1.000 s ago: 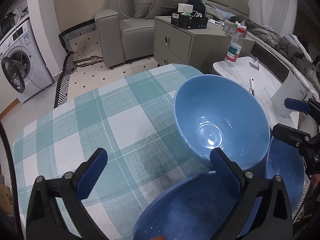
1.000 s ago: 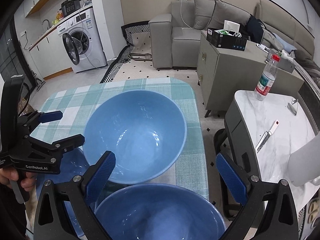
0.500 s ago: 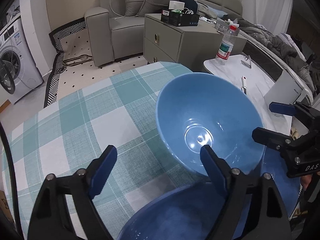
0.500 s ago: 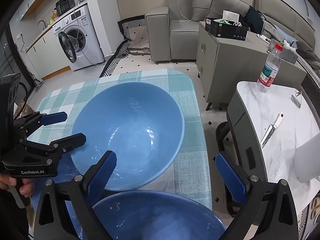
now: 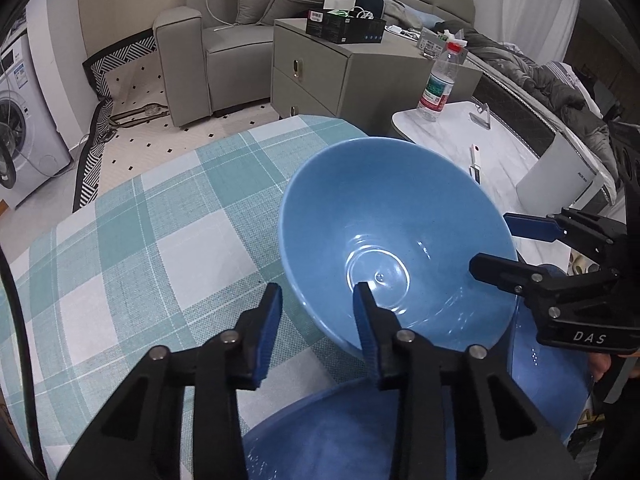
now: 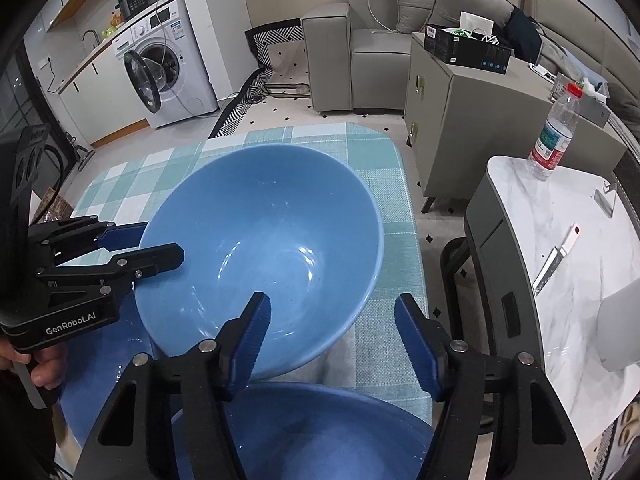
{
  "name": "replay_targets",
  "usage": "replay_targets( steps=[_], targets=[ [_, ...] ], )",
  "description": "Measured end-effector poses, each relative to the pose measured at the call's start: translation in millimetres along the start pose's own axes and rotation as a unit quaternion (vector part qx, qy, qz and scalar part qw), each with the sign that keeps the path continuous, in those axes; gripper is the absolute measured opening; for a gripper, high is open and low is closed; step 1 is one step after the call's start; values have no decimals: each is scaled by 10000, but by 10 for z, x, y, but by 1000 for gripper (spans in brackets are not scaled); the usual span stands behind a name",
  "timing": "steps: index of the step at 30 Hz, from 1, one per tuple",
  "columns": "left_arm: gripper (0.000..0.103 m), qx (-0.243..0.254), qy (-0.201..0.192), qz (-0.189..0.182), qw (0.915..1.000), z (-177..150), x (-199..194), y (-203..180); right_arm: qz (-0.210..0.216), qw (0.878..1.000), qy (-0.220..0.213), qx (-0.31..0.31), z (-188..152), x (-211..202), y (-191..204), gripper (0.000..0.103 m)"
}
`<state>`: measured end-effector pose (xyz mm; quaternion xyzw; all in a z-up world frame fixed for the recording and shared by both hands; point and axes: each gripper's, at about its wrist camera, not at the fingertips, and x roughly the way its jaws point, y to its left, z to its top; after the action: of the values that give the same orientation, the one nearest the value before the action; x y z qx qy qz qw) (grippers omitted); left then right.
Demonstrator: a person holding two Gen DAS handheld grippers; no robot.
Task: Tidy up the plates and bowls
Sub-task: 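Lift the blue bowl with both tools above another blue bowl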
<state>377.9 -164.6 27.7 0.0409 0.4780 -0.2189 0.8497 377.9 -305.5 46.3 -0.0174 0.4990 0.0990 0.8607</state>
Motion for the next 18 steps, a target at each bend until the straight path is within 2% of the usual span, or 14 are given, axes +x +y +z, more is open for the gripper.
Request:
replay_targets(
  steps=[5, 7, 18],
  targets=[
    [27, 103, 2, 30, 9999, 8, 6, -47, 15, 10000, 41, -58, -9, 54, 14, 48],
    [27, 105, 5, 28, 9999, 14, 16, -44, -1, 9999, 35, -96, -16, 68, 30, 38],
    [26, 112, 2, 44, 9999, 17, 16, -55, -106, 9999, -26, -104, -24, 48, 42, 35]
  ],
)
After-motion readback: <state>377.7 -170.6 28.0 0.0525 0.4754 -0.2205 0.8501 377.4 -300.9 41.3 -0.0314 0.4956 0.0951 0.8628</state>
